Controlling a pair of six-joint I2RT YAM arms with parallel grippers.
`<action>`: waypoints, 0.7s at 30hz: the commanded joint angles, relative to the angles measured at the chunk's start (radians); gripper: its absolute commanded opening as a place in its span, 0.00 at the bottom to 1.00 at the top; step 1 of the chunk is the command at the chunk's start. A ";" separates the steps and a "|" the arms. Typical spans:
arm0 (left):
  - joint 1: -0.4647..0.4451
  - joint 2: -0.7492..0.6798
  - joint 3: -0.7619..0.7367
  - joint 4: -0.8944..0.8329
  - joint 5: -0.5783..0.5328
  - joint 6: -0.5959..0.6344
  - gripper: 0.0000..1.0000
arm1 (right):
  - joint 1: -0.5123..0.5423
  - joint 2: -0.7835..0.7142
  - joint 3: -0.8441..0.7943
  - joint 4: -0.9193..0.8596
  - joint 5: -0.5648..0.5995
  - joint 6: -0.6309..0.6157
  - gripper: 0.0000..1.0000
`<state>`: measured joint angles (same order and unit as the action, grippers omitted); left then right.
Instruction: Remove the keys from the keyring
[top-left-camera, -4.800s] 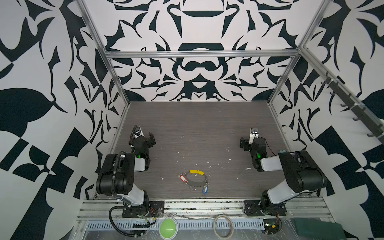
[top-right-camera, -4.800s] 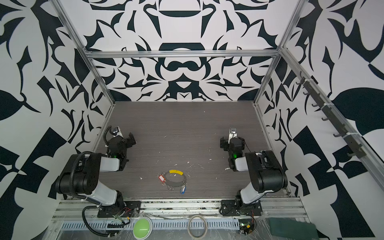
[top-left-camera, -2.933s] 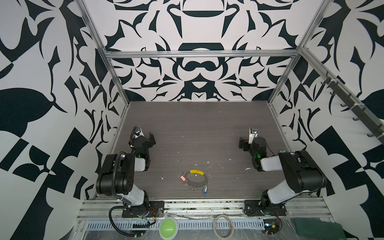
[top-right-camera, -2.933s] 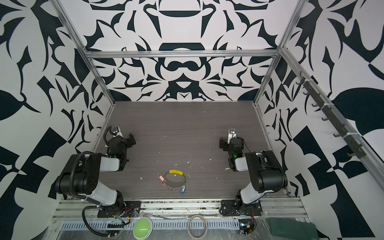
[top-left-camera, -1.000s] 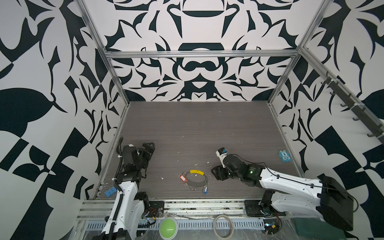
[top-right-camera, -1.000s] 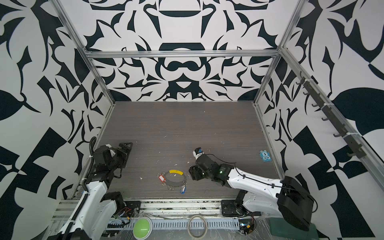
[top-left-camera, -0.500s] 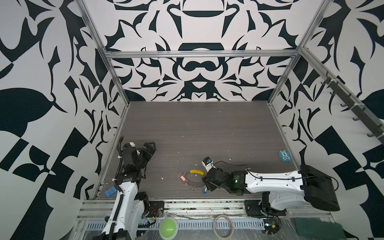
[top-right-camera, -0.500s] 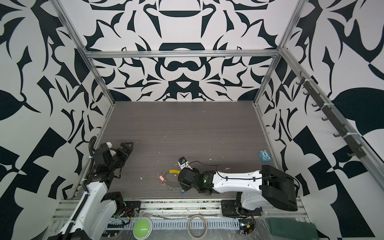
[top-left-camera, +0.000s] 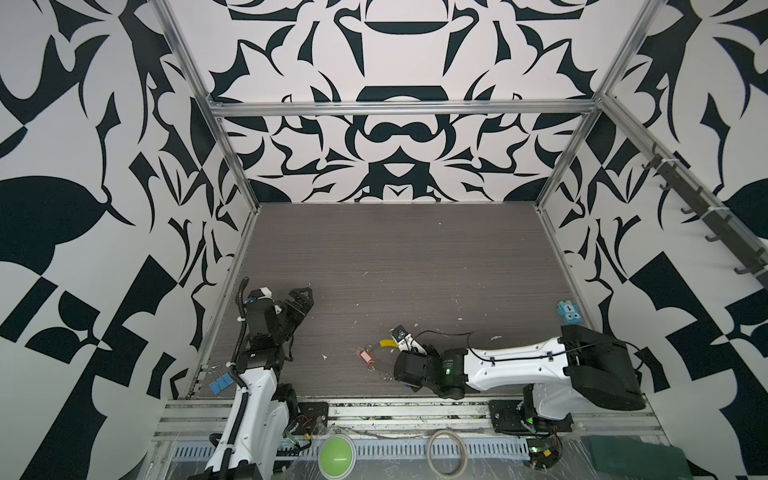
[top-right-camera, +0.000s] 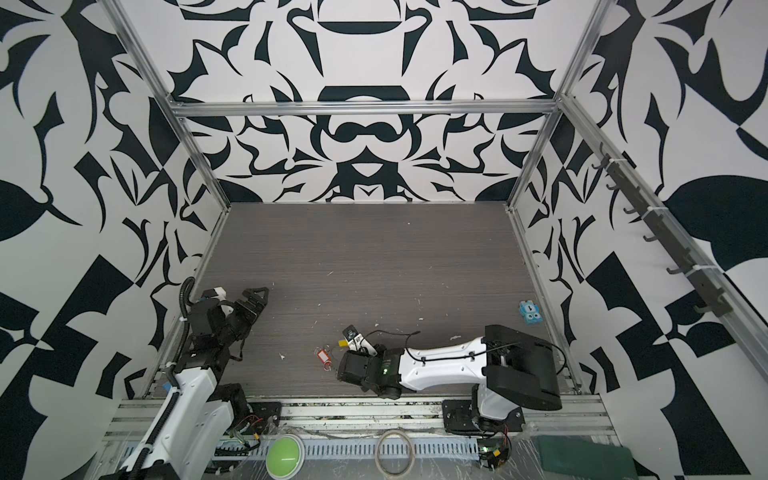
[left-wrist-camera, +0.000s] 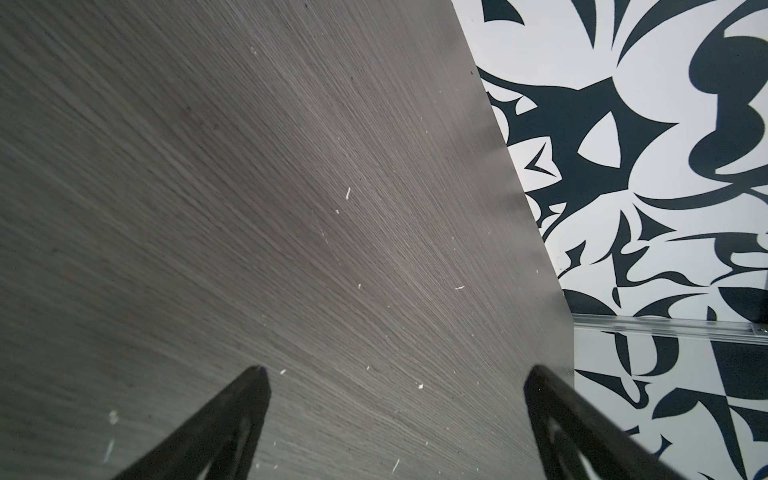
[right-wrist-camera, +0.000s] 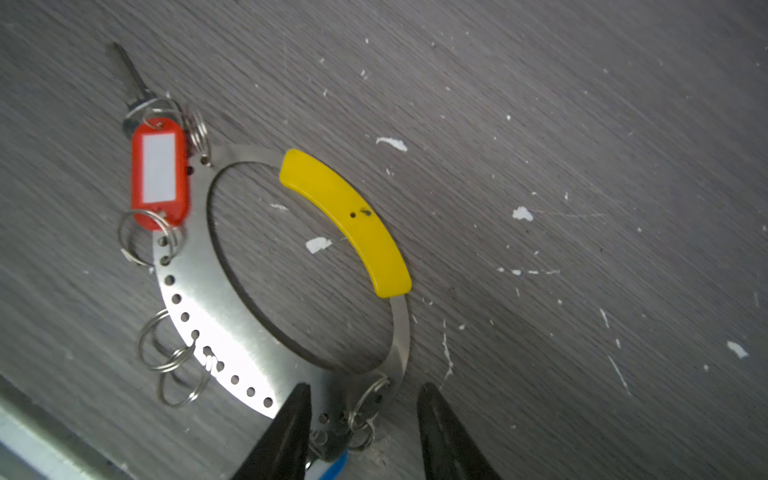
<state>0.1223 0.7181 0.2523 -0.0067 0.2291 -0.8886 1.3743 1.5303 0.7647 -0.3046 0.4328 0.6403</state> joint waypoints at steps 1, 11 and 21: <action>0.000 0.009 -0.010 0.029 0.010 0.012 1.00 | 0.003 0.000 0.030 -0.041 0.053 0.019 0.43; 0.000 0.018 -0.014 0.044 0.014 0.012 1.00 | 0.006 0.016 0.013 -0.010 0.030 0.012 0.43; 0.000 0.029 -0.012 0.050 0.016 0.013 1.00 | 0.006 0.008 -0.020 0.001 0.027 0.029 0.34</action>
<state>0.1223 0.7475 0.2520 0.0261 0.2340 -0.8879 1.3762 1.5528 0.7547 -0.3092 0.4419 0.6510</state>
